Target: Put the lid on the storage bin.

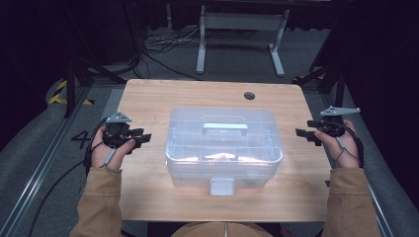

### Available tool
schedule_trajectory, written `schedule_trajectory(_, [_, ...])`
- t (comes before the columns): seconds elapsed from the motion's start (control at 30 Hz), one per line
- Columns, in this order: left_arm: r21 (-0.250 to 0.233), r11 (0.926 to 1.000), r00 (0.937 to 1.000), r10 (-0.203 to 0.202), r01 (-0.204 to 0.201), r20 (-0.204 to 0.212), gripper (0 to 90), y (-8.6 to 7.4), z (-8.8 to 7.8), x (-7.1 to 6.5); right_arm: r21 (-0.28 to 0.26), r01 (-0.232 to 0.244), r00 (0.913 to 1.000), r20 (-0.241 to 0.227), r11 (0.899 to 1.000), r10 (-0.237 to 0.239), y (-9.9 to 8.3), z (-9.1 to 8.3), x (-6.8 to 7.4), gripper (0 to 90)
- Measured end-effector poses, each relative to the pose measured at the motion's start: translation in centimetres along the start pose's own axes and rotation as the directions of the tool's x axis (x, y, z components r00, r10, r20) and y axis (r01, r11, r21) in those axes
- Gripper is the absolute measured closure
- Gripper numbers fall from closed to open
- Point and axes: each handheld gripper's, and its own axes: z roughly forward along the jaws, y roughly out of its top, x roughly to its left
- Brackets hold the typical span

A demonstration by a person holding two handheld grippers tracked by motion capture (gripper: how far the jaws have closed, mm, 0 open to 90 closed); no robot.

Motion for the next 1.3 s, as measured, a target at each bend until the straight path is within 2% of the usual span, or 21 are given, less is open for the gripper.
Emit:
schedule_trajectory(0.33, [-0.009, 0.9999, 0.9999, -0.014, 0.014, -0.008, 56.3, -0.8, 1.4, 1.0, 0.024, -0.001, 0.9999, 0.013, 1.000, 0.000, -0.9, 1.7, -0.4, 30.4])
schedule_trajectory(0.6, [0.007, 0.9997, 0.9997, -0.024, 0.024, -0.011, 54.2, -1.4, 2.5, 1.6, 0.055, 0.007, 0.9999, 0.012, 0.998, -0.007, -1.6, 3.2, -0.4, 30.1])
schedule_trajectory(0.8, [0.042, 0.9985, 0.9993, -0.036, 0.036, -0.008, 53.2, -1.8, 3.5, 1.9, 0.089, -0.001, 0.9999, 0.017, 0.996, -0.001, -2.4, 4.7, -0.4, 30.0])
schedule_trajectory(0.87, [0.059, 0.9979, 0.9996, -0.026, 0.027, -0.006, 52.8, -1.9, 4.0, 2.0, 0.105, -0.010, 0.9999, 0.009, 0.994, 0.009, -2.7, 5.2, -0.3, 30.1])
schedule_trajectory(0.97, [0.073, 0.9970, 0.9997, -0.024, 0.024, -0.004, 52.2, -2.0, 4.2, 2.0, 0.135, 0.004, 1.0000, 0.006, 0.991, -0.005, -3.1, 6.0, -0.2, 30.1])
schedule_trajectory(1.03, [0.089, 0.9959, 0.9998, -0.020, 0.020, 0.002, 51.8, -2.1, 4.6, 2.0, 0.137, 0.006, 1.0000, 0.005, 0.991, -0.007, -3.2, 6.2, -0.2, 30.1])
schedule_trajectory(1.17, [0.143, 0.9897, 1.0000, -0.004, 0.003, 0.007, 50.2, -2.2, 5.2, 1.8, 0.161, 0.025, 0.9997, 0.003, 0.987, -0.025, -3.4, 6.9, 0.1, 30.1])
schedule_trajectory(1.3, [0.141, 0.9901, 0.9998, -0.006, 0.003, 0.019, 48.7, -2.2, 5.5, 1.8, 0.158, 0.048, 0.9988, 0.004, 0.986, -0.049, -3.6, 7.5, 0.3, 30.1])
